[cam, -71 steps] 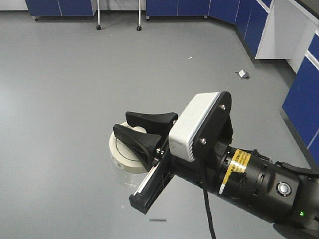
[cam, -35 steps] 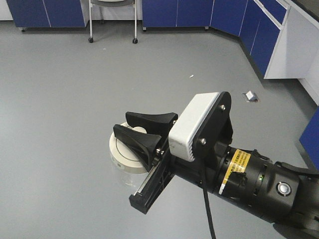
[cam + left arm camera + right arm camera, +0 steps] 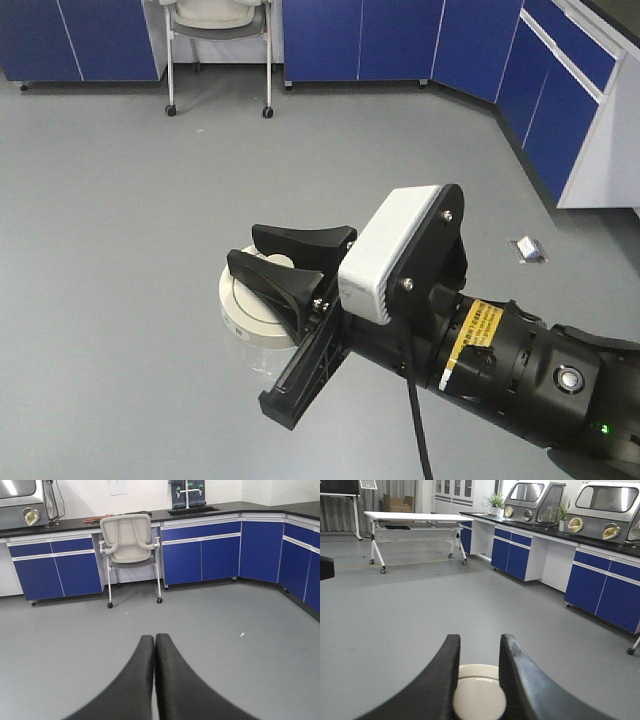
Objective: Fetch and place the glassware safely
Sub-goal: 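Hold the jar in the right gripper while the base turns and drives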
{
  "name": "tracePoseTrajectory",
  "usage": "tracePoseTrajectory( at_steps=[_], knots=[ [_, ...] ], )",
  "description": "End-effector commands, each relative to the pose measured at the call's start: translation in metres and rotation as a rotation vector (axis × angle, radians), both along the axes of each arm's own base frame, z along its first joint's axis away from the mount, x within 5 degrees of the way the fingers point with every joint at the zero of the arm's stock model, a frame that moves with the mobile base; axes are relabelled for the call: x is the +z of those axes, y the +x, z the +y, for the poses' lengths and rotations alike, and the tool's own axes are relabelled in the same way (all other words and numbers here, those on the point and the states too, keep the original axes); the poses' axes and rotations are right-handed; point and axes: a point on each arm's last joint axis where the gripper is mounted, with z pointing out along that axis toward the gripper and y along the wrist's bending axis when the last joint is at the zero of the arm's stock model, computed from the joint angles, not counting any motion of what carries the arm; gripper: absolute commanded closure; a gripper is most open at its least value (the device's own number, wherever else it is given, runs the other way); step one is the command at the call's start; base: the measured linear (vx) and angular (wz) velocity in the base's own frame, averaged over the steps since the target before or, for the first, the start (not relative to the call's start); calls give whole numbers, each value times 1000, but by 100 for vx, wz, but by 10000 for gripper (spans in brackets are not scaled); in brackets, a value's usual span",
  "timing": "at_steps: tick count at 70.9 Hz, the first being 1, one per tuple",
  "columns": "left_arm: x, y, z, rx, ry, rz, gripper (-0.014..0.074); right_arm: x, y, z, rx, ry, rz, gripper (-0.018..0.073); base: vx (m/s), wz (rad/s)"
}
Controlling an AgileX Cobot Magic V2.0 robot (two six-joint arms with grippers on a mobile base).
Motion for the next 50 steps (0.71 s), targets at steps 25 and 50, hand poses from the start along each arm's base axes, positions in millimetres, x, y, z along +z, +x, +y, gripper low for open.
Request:
tracePoseTrajectory(
  at_steps=[25, 50],
  knots=[
    [14, 0, -1, -8, -14, -86, 603, 27, -4, -2, 23, 129, -90, 563, 58, 2],
    [14, 0, -1, -8, -14, -86, 603, 27, -4, -2, 23, 128, -90, 563, 56, 4]
  ],
)
